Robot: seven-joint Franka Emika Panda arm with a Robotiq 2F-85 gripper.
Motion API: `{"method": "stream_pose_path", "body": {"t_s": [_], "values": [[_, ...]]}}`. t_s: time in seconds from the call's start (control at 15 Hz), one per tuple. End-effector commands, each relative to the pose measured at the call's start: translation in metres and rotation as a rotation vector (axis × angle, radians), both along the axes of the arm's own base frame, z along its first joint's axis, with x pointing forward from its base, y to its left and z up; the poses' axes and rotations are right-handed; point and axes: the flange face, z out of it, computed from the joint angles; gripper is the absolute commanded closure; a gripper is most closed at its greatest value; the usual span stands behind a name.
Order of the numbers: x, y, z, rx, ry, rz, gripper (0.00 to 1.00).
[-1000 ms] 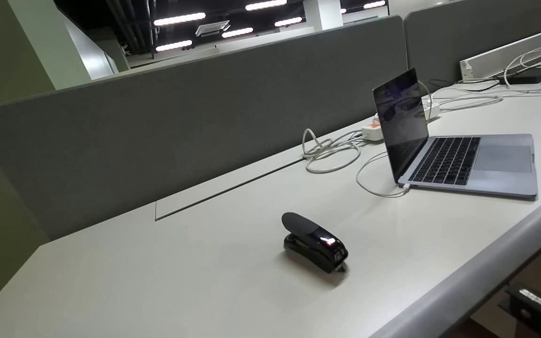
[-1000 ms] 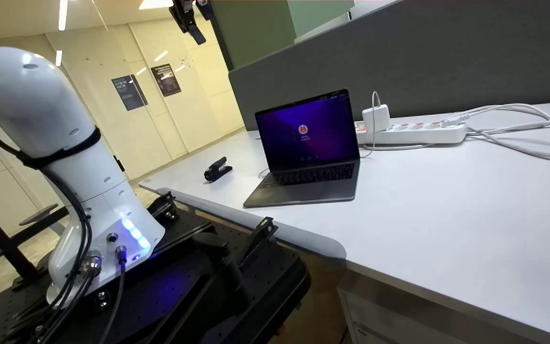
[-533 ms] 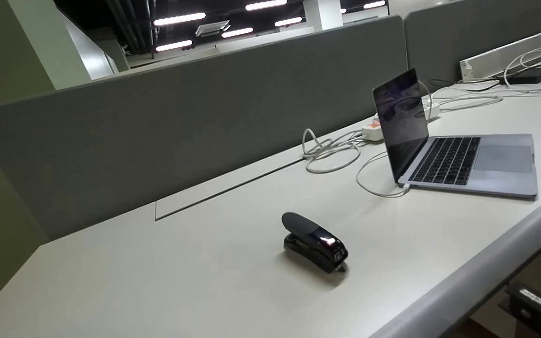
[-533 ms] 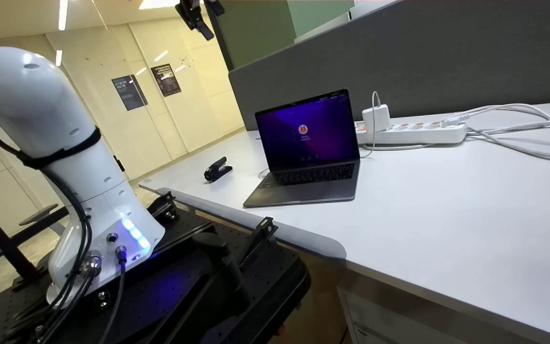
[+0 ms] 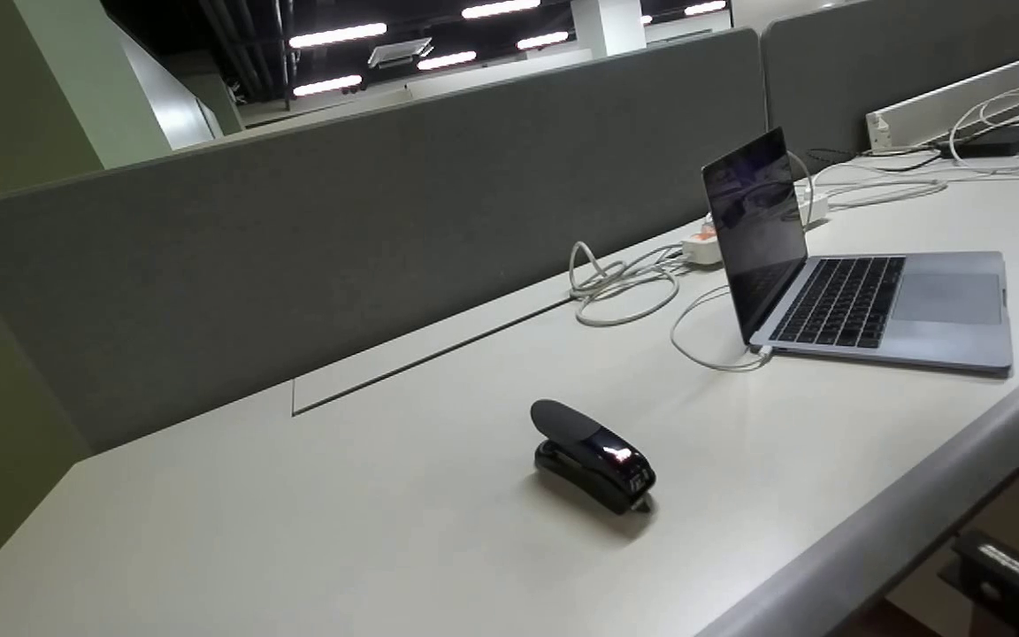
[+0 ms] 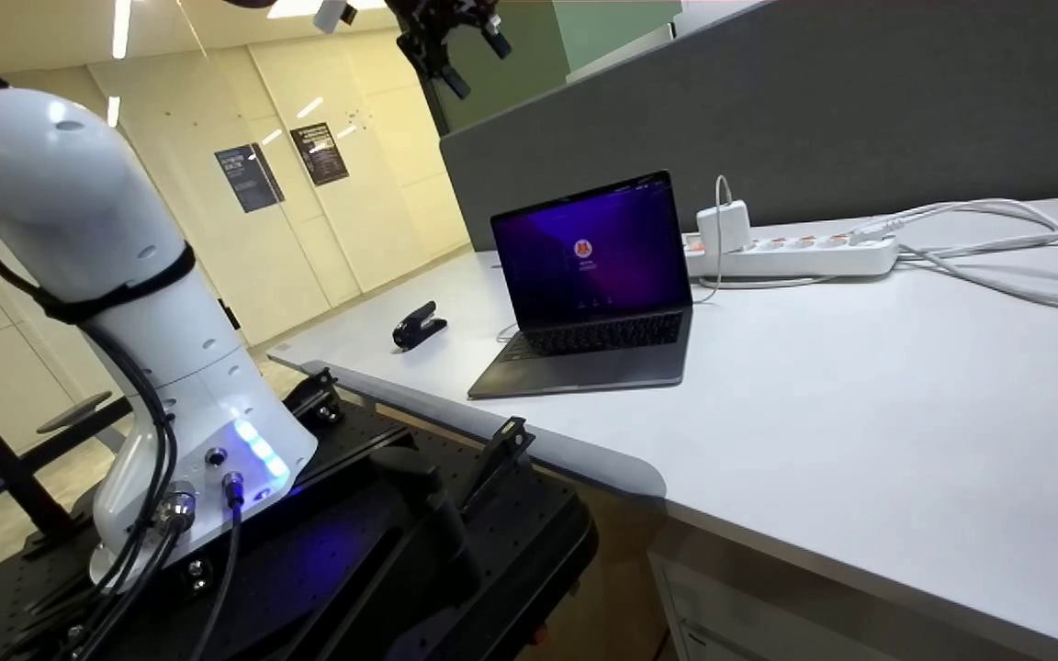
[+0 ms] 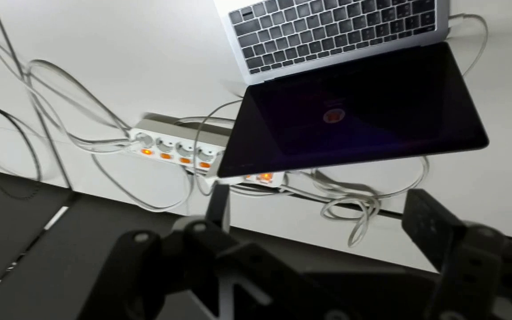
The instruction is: Close the laptop
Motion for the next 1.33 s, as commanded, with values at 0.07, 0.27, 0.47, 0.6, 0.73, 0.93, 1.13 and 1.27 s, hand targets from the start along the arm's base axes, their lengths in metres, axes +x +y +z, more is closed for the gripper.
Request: {"method": "stream_pose_path", "body": {"t_s": [0.07, 0.27, 0.47, 0.6, 0.73, 0.93, 1.13, 1.27], "values": [[0.038, -0.007, -0.034, 0.101, 0.103, 0.214, 0.0], [0.056, -0.005, -0.035, 0.104, 0.126, 0.272, 0.0], [0.05, -0.004, -0.043, 0.096, 0.123, 0.267, 0.0], [0.053, -0.004, -0.042, 0.093, 0.124, 0.268, 0.0], [0.057, -0.004, -0.049, 0.089, 0.173, 0.308, 0.0], [0.073, -0.008, -0.06, 0.055, 0.229, 0.378, 0.0], [0.096, -0.013, -0.07, 0.018, 0.259, 0.449, 0.0], [0.112, -0.014, -0.075, -0.018, 0.261, 0.505, 0.0]]}}
